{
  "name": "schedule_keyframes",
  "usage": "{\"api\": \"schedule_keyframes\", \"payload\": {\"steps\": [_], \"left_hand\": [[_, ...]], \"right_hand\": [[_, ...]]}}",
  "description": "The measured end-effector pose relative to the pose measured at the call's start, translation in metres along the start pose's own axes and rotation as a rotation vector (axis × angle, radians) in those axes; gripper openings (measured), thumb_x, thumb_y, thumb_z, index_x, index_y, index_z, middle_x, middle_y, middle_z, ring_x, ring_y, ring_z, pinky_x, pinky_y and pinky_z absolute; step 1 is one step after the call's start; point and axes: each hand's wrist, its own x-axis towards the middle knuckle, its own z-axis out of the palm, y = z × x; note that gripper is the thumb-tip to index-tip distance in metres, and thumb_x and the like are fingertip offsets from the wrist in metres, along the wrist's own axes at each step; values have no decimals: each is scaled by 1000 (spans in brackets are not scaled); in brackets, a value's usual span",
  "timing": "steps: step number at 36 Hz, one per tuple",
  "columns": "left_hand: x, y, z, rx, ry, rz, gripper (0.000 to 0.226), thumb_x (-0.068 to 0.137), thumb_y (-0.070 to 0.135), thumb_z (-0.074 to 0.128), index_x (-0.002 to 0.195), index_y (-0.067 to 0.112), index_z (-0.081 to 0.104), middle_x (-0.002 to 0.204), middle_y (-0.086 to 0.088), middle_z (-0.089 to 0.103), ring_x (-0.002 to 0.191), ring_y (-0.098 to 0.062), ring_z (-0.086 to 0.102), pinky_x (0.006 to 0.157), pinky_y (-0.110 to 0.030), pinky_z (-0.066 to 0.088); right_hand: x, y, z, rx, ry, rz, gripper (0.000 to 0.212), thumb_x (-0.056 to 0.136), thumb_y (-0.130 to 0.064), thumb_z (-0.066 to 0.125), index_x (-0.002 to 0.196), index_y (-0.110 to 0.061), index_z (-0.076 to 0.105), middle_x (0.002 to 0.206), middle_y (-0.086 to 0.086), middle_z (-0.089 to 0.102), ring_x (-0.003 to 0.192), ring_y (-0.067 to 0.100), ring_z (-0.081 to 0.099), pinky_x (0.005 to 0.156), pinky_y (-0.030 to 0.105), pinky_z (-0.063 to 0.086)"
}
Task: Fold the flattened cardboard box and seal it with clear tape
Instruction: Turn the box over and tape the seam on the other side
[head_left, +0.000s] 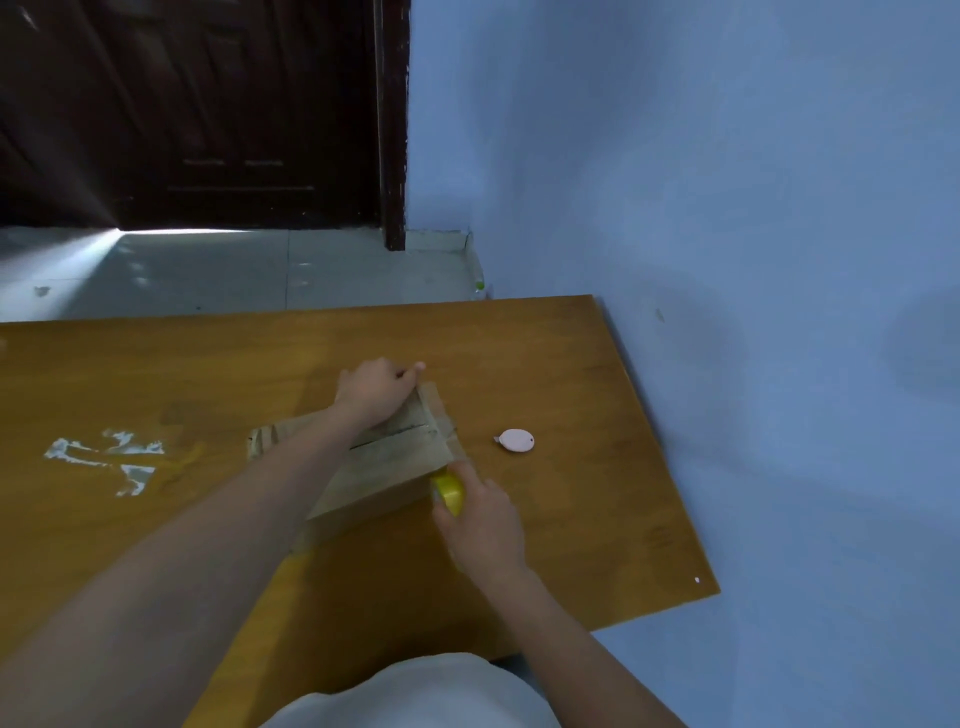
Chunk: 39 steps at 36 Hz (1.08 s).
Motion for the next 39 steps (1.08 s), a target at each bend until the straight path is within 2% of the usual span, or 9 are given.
{"api": "schedule_keyframes", "payload": {"steps": [4,9,12,15,20,24,29,33,39], "left_hand": [[-6,9,-9,97,-45,24,60,99,54,20,122,17,62,94,-9,63,107,-29,56,104,-48,28],[-6,5,-13,102,-131,57,64,97,57,18,127,18,58,119,-11,62,123,-28,48,114,-53,12],[-7,-2,-14,39,-68,82,55,99,51,24,129,19,56,131,-7,56,130,-25,42,114,-55,4],[-15,-5,-11,-17,128,126,44,101,36,33,138,16,45,145,-3,43,138,-20,30,115,-49,6],[-39,-24,6,-74,365,274,42,94,28,46,133,12,51,137,-8,48,131,-27,37,109,-41,29],[-58,-38,17,69,190,414,75,76,58,19,140,26,43,154,1,28,142,-23,19,112,-44,20],[-61,-45,30,357,47,467,79,72,60,6,149,38,13,159,9,-1,147,-18,-6,115,-38,-7],[-61,-44,28,345,70,474,60,92,38,27,149,36,11,159,7,1,147,-21,-5,116,-42,-4],[-61,-38,26,345,19,438,65,98,25,43,150,37,5,159,8,-7,146,-19,-11,116,-45,-3]], "right_hand": [[0,-7,6,2,-16,-27,41,90,-35,52,130,-31,42,113,6,55,99,24,56,72,31,45],[3,-18,16,48,-8,-15,41,90,-37,52,130,-33,43,116,5,55,103,24,56,78,31,45],[9,-20,15,52,0,-9,46,89,-35,53,133,-32,41,119,5,55,106,24,55,77,30,42],[15,-20,11,42,18,-27,44,89,-34,54,132,-31,43,119,6,56,107,25,55,79,31,43],[18,-15,9,40,47,-55,43,90,-33,54,131,-33,43,119,2,54,107,23,55,74,30,41],[21,-16,7,57,51,-44,44,91,-34,53,133,-34,42,118,3,54,109,23,54,71,27,36],[20,-16,9,74,24,-37,54,88,-31,57,137,-31,36,121,6,51,110,26,54,73,27,36],[11,-12,15,101,-14,-64,68,87,-24,59,144,-29,23,134,5,40,111,25,54,78,29,43],[6,-12,17,74,35,-72,71,91,-28,57,147,-23,14,144,5,31,115,26,53,83,31,44]]}}
